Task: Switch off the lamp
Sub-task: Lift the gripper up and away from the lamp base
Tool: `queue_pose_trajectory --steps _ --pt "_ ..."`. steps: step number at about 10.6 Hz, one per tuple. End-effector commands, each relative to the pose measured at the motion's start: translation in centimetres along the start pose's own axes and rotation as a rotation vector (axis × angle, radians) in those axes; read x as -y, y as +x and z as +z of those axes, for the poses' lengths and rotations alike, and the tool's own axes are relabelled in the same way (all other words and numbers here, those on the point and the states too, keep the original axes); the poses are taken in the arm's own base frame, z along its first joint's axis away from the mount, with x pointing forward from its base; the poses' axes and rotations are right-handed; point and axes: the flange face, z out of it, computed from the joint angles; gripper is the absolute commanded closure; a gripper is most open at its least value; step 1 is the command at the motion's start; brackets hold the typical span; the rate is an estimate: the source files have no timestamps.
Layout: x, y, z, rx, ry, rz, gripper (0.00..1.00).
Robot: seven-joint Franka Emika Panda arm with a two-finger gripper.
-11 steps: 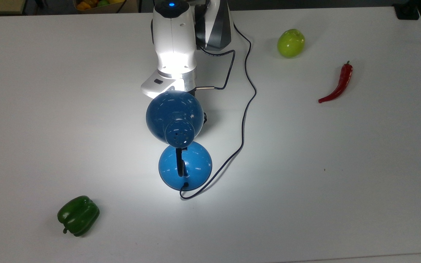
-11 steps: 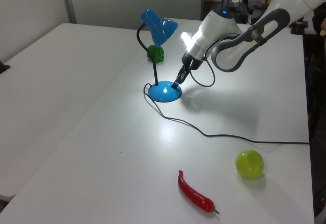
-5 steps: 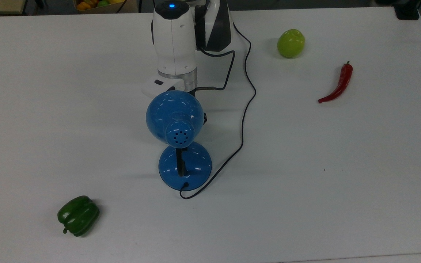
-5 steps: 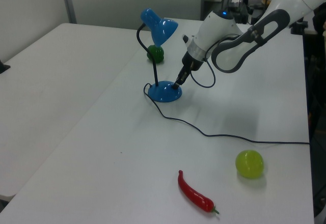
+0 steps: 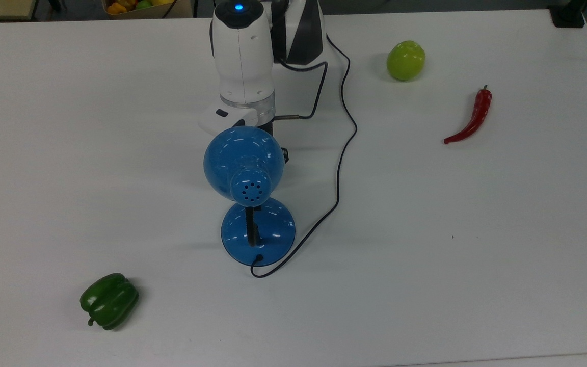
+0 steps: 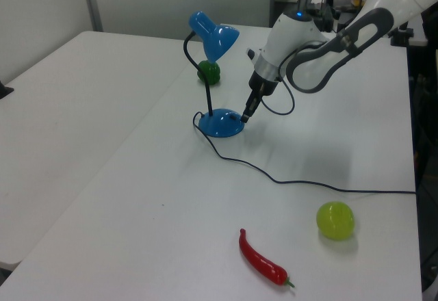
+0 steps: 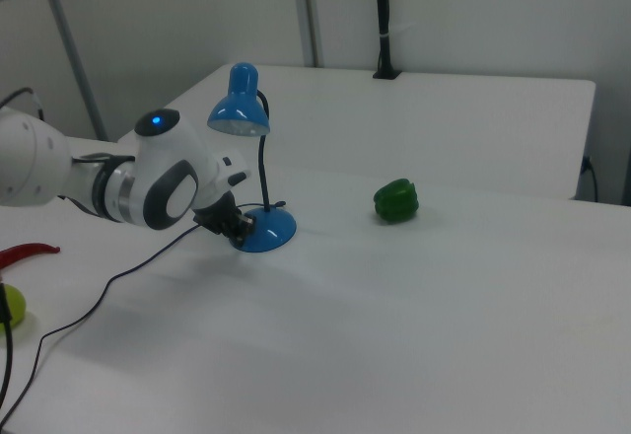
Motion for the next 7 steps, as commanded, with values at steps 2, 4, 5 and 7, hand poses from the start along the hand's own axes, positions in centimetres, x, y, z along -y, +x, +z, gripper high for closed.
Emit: queue_pose_trajectory --steps 2,4,5,7 --pt "0.6 -2.4 -7.9 0.282 0.021 0.000 0.85" --pt "0.2 -2.9 -12.4 0.355 0.025 0.008 0.10" --pt "0.0 -3.1 -14.9 0.380 0.029 0.013 0.00" --pt "-0.9 -2.7 -20.2 0.431 0.033 0.037 0.00"
